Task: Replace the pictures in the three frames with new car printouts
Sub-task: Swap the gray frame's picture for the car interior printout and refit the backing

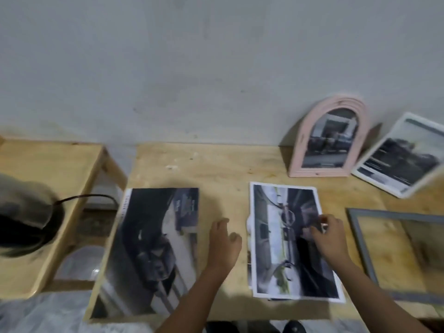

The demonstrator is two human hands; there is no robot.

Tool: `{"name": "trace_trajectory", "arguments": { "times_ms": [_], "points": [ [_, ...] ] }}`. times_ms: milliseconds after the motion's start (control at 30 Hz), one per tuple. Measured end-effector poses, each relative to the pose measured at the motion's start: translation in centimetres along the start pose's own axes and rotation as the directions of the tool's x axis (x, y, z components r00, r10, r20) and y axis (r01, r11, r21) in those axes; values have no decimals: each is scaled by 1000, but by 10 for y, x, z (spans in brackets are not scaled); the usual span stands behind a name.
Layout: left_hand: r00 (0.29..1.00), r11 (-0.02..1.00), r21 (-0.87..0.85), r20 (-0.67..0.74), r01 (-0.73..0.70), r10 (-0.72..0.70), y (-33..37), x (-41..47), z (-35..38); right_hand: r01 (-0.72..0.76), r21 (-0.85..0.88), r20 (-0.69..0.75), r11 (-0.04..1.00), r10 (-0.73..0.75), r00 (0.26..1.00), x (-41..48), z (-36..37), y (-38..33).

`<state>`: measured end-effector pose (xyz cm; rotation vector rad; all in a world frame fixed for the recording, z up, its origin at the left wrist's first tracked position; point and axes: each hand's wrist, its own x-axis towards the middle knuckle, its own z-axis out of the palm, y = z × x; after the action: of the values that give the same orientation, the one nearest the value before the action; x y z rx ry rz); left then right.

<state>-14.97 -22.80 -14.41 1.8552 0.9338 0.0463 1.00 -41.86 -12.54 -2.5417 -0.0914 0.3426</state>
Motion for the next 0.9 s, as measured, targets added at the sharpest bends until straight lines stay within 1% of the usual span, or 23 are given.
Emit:
{"name": "trace_trajectory", "arguments": {
  "times_ms": [33,100,133,200,300,433,567,633,733,800,900],
  "points": [
    [998,999,-15,38,51,-51,5,-2,12,-74,-41,-3,996,74,997,-2,-6,14],
    [990,994,13,79,113,-114,11,-5,30,-204,-90,50,975,209,977,-12,-15,30],
    [990,992,38,74,119,-121,12,-6,38,-232,-90,89,969,240,967,-16,-15,36],
    [992,991,78,56,112,-117,15,-9,47,-243,-36,148,969,246,958,-24,-13,40],
    [993,993,45,42,109,-111,19,-13,48,-234,48,176,971,222,959,-34,-10,43],
    [996,995,33,10,91,-91,19,-12,45,-149,86,230,985,126,965,-41,-16,40],
    [997,996,35,-13,78,-77,19,-13,41,-79,130,208,988,50,977,-42,-26,33],
    [996,997,30,-44,75,-73,24,-17,40,-54,192,217,980,11,976,-42,-29,30],
    [986,995,67,-153,73,-62,34,-24,39,-45,255,240,966,-18,971,-41,-32,31],
    [979,999,24,-203,27,-22,44,-33,35,-51,301,255,952,-29,967,-40,-35,34],
    [988,986,-146,-145,-78,57,63,-45,25,-44,419,244,907,-66,967,-36,-45,39]
  ]
}}
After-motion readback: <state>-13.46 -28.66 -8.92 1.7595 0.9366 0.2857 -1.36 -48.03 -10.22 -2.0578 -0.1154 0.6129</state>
